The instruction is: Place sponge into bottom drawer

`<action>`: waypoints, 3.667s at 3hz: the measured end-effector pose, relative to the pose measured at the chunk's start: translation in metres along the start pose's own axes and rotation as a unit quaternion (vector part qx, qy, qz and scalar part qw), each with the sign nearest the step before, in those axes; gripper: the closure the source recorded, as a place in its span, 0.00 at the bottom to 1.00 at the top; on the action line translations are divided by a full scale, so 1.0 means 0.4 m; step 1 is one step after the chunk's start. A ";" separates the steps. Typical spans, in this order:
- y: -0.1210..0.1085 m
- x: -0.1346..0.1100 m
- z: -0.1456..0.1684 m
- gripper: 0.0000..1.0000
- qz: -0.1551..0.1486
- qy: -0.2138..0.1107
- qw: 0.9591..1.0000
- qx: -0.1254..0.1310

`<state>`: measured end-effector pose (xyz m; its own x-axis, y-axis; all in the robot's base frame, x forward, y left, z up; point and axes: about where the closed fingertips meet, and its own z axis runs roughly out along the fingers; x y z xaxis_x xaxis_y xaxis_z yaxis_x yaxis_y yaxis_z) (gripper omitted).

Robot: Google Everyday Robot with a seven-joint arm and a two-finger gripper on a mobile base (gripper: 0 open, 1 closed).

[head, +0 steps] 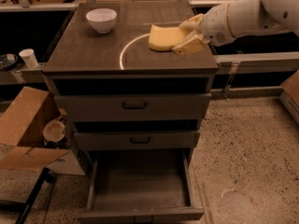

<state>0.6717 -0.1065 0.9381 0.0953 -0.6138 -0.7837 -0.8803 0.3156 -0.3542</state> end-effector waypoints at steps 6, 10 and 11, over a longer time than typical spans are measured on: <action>0.734 0.616 0.326 1.00 0.211 0.175 0.931 -0.241; 0.929 0.959 0.577 1.00 0.313 0.205 0.897 -0.235; 1.001 1.126 0.671 0.83 0.350 0.205 0.881 -0.243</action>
Offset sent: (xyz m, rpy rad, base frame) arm -0.1208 0.0294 -0.1952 -0.1501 0.4086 -0.0303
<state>0.4870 -0.0626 0.3064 -0.6389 -0.6332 -0.4370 -0.7608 0.4355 0.4812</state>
